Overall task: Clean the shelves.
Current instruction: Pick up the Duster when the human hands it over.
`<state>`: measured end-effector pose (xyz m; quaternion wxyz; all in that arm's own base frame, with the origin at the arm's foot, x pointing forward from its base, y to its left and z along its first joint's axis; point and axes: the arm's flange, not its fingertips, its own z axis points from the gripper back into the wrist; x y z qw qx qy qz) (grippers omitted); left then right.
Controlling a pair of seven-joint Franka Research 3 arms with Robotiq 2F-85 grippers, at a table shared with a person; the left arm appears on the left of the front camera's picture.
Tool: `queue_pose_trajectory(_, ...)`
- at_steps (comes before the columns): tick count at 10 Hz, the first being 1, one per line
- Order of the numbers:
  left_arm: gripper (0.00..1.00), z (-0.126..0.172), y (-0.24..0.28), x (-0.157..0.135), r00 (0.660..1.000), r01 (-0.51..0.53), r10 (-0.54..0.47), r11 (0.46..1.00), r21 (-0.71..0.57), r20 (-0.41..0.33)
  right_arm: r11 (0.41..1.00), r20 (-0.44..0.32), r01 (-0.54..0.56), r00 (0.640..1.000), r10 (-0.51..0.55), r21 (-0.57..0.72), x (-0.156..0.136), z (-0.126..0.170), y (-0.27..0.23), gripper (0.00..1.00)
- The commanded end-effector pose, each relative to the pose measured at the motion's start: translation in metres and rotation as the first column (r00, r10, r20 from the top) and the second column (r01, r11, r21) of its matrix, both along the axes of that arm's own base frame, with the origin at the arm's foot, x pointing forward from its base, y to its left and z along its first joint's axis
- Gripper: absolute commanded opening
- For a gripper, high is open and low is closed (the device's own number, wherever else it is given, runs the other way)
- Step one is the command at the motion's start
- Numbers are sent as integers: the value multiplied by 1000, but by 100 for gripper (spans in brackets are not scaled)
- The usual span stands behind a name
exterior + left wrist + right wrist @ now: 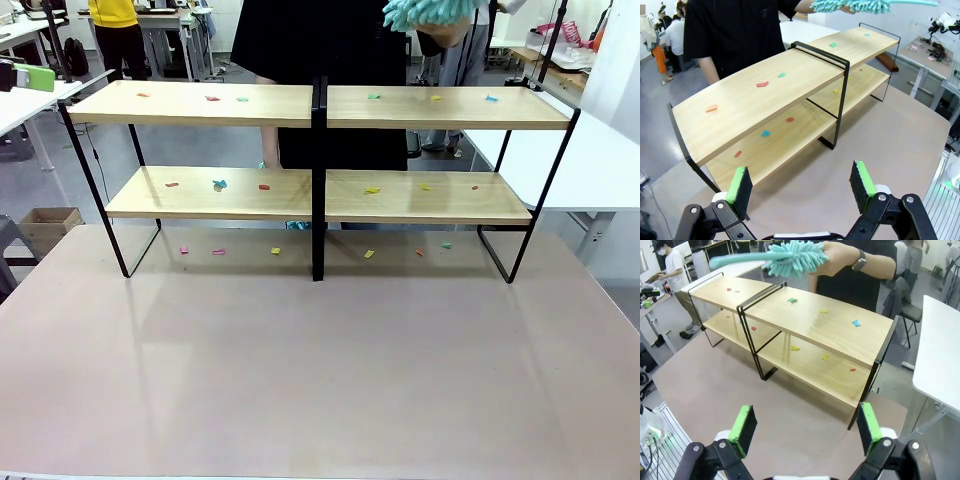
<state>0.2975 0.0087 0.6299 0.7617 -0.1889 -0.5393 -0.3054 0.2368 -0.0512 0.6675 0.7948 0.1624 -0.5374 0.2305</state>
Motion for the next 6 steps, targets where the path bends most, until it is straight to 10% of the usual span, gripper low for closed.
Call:
queue_pose_trajectory(1, 100, 0, -1, 1, 1000, 3, -3, 1000, -6, 2, 1000, 7, -12, 1000, 12, -16, 1, 0, 1, 100)
queue_pose_trajectory(6, 100, 0, -1, 1, 1000, 3, -3, 1000, -6, 2, 988, -31, -99, 994, 104, 122, 32, 14, 7, 100)
